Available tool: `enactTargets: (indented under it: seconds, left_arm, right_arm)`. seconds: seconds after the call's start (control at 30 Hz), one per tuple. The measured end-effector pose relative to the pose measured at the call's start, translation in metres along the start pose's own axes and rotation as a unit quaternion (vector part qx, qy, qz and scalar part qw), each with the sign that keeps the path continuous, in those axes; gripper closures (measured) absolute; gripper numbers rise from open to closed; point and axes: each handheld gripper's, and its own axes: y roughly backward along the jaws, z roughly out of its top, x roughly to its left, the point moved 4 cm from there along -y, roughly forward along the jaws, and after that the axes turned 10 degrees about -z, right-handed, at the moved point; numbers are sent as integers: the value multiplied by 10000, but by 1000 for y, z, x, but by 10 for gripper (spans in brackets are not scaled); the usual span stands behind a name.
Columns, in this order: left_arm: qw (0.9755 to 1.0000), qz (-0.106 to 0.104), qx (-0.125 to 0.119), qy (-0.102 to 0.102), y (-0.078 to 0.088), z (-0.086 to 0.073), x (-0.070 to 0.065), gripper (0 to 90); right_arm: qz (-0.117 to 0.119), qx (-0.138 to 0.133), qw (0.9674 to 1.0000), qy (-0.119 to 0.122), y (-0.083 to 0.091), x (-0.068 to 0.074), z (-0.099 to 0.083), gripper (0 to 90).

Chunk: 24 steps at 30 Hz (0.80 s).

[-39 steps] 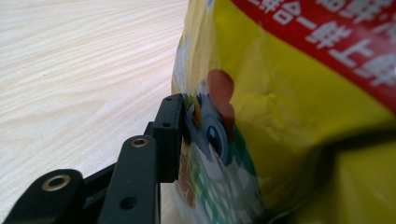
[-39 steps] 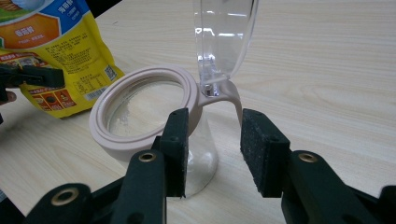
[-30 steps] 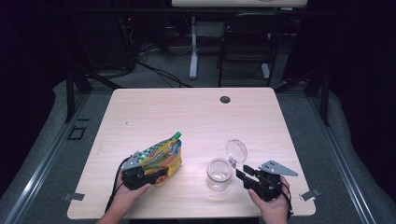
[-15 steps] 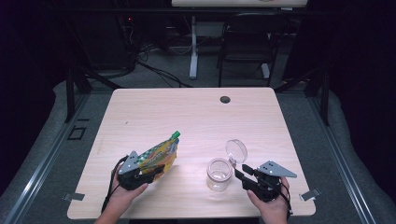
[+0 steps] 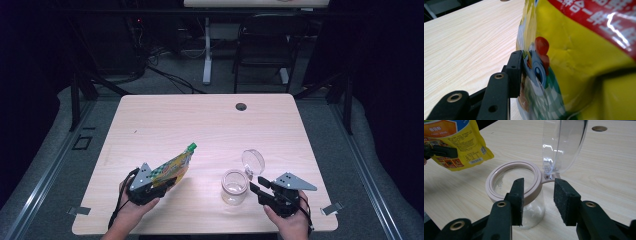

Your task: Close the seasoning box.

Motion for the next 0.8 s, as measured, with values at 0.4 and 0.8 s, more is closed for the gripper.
enactTargets:
  seconds: [0.4, 0.8]
  left_arm:
    - [9993, 41, 155, -327, -10, 6, -7, 617]
    - [9971, 100, 361, -667, -19, 8, -15, 617]
  right_arm:
    - [-116, -130, 9998, 108, 12, 9, 2, 586]
    - [60, -137, 9995, 260, 16, 16, 1, 671]
